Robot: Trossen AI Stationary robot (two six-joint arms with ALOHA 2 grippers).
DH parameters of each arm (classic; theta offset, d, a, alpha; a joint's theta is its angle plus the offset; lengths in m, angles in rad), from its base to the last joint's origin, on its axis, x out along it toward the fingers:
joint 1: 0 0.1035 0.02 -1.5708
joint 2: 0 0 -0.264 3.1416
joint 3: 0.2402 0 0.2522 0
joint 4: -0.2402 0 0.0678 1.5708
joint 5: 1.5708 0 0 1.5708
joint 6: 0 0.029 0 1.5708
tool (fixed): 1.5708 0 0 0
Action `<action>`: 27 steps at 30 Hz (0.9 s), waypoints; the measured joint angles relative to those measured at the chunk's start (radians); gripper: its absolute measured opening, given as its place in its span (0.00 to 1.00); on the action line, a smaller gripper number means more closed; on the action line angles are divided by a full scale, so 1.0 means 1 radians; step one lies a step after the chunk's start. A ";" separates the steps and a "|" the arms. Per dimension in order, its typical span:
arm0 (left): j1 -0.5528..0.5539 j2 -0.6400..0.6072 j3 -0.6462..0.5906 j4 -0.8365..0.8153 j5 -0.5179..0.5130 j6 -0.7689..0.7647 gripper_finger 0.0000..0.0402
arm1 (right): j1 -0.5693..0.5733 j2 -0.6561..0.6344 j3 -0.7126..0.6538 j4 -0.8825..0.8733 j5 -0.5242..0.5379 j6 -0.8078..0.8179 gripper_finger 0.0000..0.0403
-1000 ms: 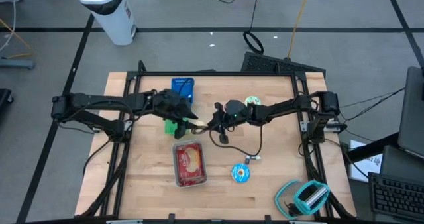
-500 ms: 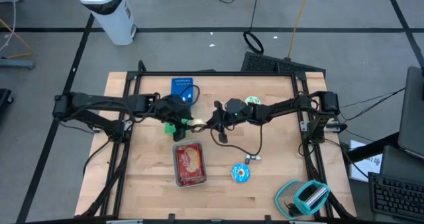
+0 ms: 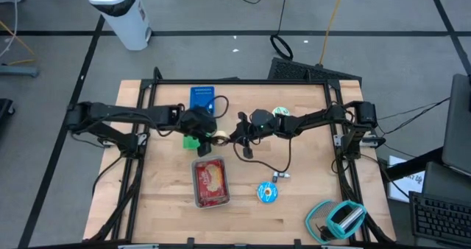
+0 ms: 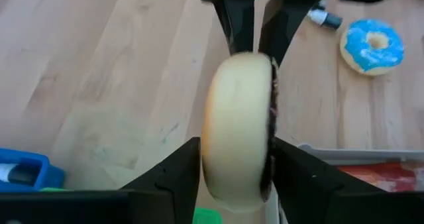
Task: Pick & Place Food Item
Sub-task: Put the black donut into the green bin
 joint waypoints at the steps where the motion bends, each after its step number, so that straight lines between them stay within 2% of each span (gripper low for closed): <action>1: 0.002 -0.005 0.000 0.003 0.001 0.000 0.42 | 0.000 0.000 0.000 0.000 0.000 0.000 0.04; 8: 0.002 -0.012 0.000 0.033 0.037 -0.003 0.34 | 0.000 -0.001 0.000 -0.002 -0.003 0.000 0.04; 19: 0.002 -0.012 0.000 0.052 0.038 -0.001 0.33 | 0.001 -0.001 0.000 -0.002 -0.002 0.000 0.05; 22: 0.002 -0.013 0.000 0.044 0.038 -0.008 0.31 | 0.001 -0.001 0.000 -0.005 -0.002 -0.005 0.08; 27: 0.031 -0.051 0.000 0.002 0.038 -0.127 0.16 | -0.002 -0.002 0.002 -0.020 -0.001 -0.008 0.23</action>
